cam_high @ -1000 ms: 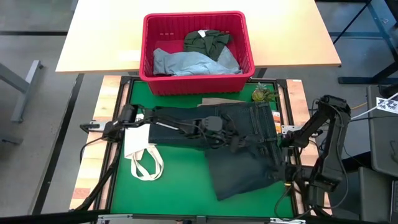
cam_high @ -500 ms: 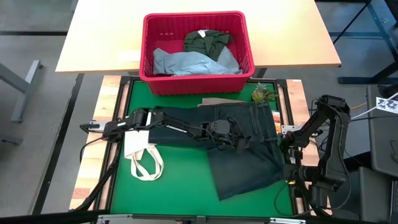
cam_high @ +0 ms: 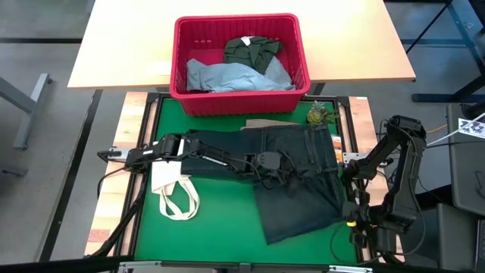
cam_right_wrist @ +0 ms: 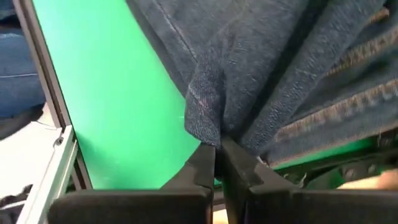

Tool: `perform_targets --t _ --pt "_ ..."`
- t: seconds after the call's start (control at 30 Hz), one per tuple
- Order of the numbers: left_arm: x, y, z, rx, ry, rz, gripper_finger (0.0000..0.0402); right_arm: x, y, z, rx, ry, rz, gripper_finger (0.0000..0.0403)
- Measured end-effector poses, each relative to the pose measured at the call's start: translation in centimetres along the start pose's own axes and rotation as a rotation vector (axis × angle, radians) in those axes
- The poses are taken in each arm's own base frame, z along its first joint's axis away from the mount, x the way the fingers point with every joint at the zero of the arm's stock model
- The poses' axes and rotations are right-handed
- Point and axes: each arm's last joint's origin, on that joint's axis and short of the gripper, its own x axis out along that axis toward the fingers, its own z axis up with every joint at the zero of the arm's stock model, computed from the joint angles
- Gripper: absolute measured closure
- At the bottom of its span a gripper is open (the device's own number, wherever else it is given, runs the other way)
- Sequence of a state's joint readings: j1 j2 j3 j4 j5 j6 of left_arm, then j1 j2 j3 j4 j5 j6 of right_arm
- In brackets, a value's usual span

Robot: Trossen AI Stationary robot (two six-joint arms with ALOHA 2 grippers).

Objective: Fold Laundry from Bin
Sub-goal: Fold the dark blue jeans

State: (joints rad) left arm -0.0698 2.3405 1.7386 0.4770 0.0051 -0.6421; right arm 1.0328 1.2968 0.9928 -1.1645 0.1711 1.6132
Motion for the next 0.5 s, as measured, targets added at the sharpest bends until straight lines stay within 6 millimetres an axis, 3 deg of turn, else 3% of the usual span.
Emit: perform_targets --t 0.2,0.5 --pt "0.00 -0.06 -0.04 0.118 -0.013 0.019 0.0372 -0.01 0.05 -0.21 0.043 0.073 0.001 0.0391" --pt "-0.11 0.31 0.84 0.208 -0.070 0.067 0.0298 -0.07 0.20 -0.78 0.045 0.232 0.004 0.0391"
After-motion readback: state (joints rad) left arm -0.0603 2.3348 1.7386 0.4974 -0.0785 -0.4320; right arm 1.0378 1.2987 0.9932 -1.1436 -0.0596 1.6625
